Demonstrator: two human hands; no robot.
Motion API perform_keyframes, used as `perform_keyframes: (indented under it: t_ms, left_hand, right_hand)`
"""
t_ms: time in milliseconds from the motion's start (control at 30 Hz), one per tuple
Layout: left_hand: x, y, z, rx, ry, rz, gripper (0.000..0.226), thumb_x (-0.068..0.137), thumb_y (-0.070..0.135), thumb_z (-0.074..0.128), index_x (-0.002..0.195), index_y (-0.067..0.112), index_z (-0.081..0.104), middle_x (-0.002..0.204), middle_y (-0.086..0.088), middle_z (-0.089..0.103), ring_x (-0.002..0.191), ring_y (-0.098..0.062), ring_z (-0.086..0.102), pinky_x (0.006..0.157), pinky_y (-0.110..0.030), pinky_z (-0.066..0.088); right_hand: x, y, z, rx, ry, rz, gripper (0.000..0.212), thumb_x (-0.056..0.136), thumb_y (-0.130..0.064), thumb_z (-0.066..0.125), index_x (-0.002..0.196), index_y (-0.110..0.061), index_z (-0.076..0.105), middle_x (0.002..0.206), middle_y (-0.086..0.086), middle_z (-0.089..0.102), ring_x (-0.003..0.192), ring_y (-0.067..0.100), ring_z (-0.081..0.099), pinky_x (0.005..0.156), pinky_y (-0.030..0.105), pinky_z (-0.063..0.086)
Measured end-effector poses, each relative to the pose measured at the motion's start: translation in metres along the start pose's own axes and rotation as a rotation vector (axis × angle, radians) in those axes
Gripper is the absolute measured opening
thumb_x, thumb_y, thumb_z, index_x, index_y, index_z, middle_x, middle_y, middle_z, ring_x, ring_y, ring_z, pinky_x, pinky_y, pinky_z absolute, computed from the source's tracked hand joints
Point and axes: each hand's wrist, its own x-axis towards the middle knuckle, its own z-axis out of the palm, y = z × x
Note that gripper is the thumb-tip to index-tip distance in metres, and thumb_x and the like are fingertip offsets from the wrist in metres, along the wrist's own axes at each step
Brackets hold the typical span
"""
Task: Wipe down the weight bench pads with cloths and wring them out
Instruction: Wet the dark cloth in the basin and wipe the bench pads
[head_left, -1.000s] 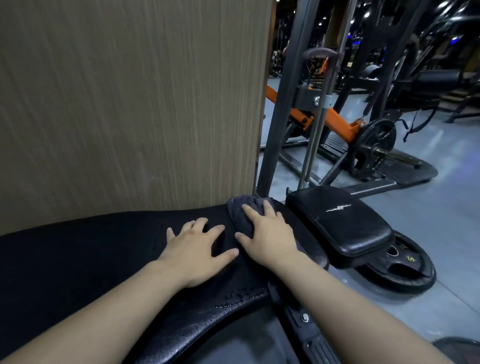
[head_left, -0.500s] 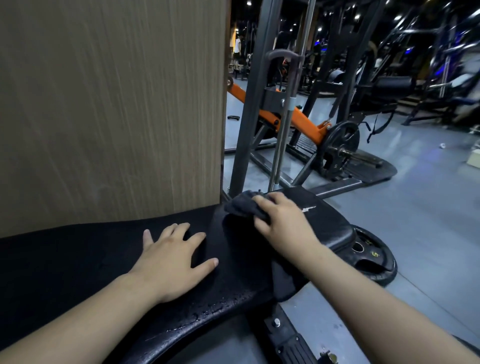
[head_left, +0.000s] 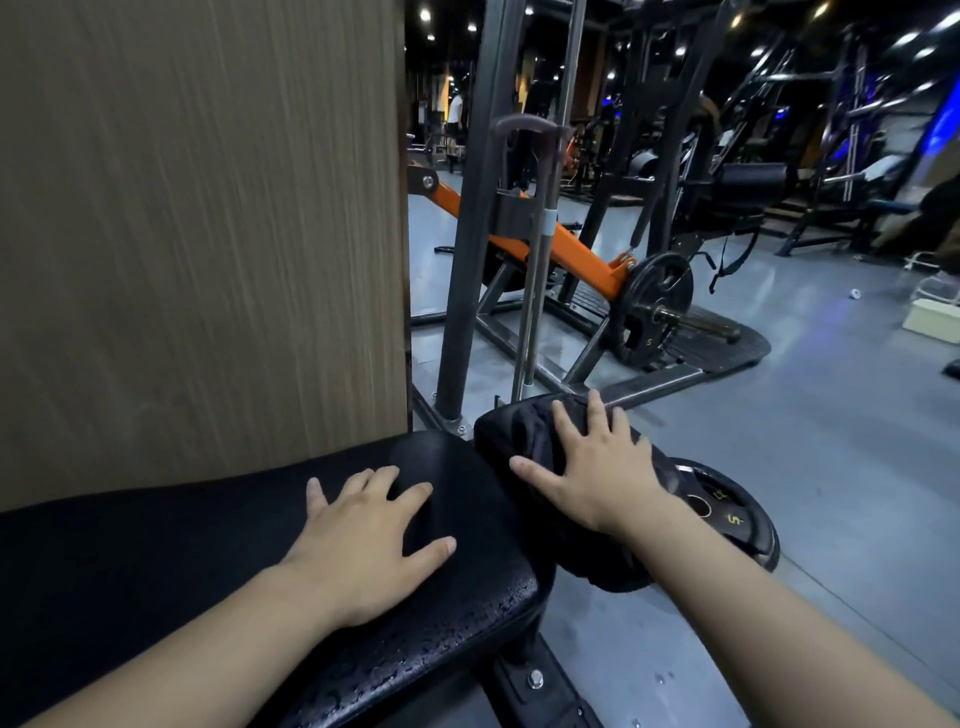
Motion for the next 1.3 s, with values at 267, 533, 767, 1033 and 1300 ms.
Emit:
perform_keyframes:
  t_ms: [267, 533, 767, 1033, 1300]
  left_hand:
    - [0.006, 0.006, -0.001, -0.014, 0.006, -0.006, 0.075, 0.088, 0.076, 0.033, 0.153, 0.04, 0.02, 0.162, 0.001, 0.016, 0.15, -0.022, 0.01, 0.117, -0.065, 0.006]
    - [0.025, 0.008, -0.005, -0.083, -0.056, -0.084, 0.088, 0.078, 0.084, 0.042, 0.152, 0.044, 0.02, 0.162, 0.001, 0.014, 0.15, -0.024, 0.009, 0.113, -0.069, 0.011]
    - [0.03, 0.005, -0.005, -0.13, -0.103, -0.125, 0.094, 0.071, 0.088, 0.048, 0.151, 0.046, 0.023, 0.163, 0.005, 0.016, 0.149, -0.024, 0.01, 0.111, -0.069, 0.017]
    - [0.03, 0.008, -0.005, -0.119, -0.1, -0.123, 0.092, 0.071, 0.087, 0.048, 0.15, 0.046, 0.025, 0.161, 0.006, 0.019, 0.146, -0.024, 0.014, 0.109, -0.069, 0.022]
    - [0.029, 0.01, -0.007, -0.105, -0.105, -0.117, 0.092, 0.073, 0.087, 0.047, 0.151, 0.044, 0.025, 0.16, 0.004, 0.02, 0.146, -0.025, 0.013, 0.109, -0.068, 0.022]
  right_hand:
    - [0.014, -0.021, 0.021, -0.1, 0.119, -0.254, 0.052, 0.1, -0.052, 0.034, 0.151, -0.045, 0.024, 0.163, 0.01, 0.011, 0.134, 0.04, 0.026, 0.101, 0.053, 0.035]
    - [0.058, -0.013, 0.021, -0.038, 0.08, -0.337, 0.045, 0.1, -0.053, 0.036, 0.145, -0.052, 0.033, 0.161, 0.001, 0.019, 0.137, 0.034, 0.029, 0.103, 0.054, 0.036]
    - [0.078, 0.063, 0.018, -0.017, 0.028, -0.116, 0.044, 0.099, -0.057, 0.034, 0.143, -0.055, 0.033, 0.158, 0.001, 0.024, 0.135, 0.035, 0.034, 0.104, 0.054, 0.039]
    - [0.032, 0.09, 0.025, 0.014, 0.123, -0.067, 0.042, 0.098, -0.053, 0.041, 0.14, -0.051, 0.044, 0.154, 0.002, 0.034, 0.125, 0.035, 0.043, 0.097, 0.048, 0.045]
    - [-0.044, 0.055, 0.033, -0.05, 0.3, -0.166, 0.046, 0.09, -0.053, 0.036, 0.126, -0.043, 0.062, 0.135, 0.006, 0.059, 0.1, 0.037, 0.057, 0.071, 0.044, 0.049]
